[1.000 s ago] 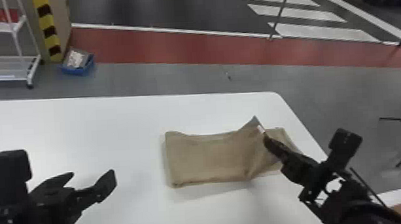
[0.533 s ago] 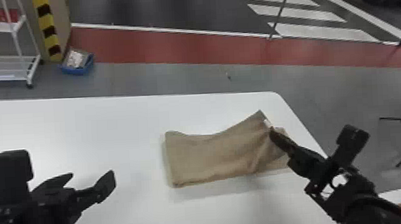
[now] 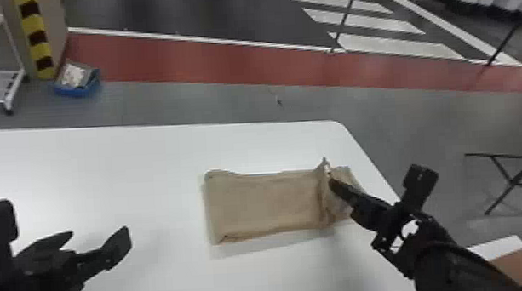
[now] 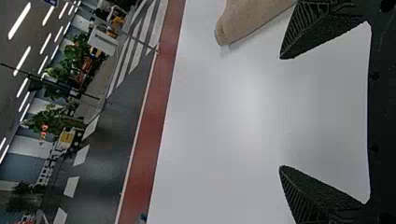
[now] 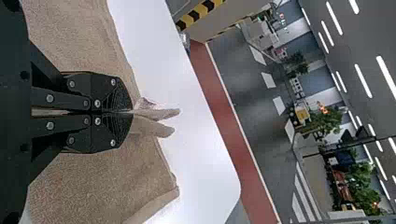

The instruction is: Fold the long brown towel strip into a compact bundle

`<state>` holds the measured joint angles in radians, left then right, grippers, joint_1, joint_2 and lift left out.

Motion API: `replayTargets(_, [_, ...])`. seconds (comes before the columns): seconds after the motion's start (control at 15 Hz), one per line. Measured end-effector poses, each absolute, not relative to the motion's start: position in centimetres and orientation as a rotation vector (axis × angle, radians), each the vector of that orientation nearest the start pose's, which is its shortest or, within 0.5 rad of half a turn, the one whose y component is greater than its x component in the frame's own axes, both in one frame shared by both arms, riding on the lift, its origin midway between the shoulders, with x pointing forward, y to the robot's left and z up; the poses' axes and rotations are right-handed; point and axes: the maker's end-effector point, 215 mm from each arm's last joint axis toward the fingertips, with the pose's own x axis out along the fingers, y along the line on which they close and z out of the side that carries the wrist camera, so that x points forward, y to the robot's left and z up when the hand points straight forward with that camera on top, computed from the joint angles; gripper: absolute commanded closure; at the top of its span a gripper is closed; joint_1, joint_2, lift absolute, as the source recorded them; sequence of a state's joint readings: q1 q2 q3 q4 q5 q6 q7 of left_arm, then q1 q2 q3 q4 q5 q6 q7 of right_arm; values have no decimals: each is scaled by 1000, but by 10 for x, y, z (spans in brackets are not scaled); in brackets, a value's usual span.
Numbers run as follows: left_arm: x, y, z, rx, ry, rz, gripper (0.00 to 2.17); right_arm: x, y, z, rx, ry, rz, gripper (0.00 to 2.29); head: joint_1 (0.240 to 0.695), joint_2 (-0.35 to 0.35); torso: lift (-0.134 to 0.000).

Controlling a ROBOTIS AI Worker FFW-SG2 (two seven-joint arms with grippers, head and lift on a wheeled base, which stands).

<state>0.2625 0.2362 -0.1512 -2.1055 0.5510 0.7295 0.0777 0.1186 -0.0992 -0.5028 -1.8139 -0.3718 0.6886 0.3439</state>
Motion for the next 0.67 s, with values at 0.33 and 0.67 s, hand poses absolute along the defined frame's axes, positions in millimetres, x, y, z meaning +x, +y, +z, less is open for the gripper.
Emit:
replayTargets(0.33, [454, 119, -421, -242, 556, -331, 33, 507, -435, -375, 397, 317, -47, 1109, 695, -345, -125])
replayTargets(0.67, [457, 111, -422, -253, 558, -343, 33, 506, -455, -399, 395, 352, -71, 1112, 695, -350, -125])
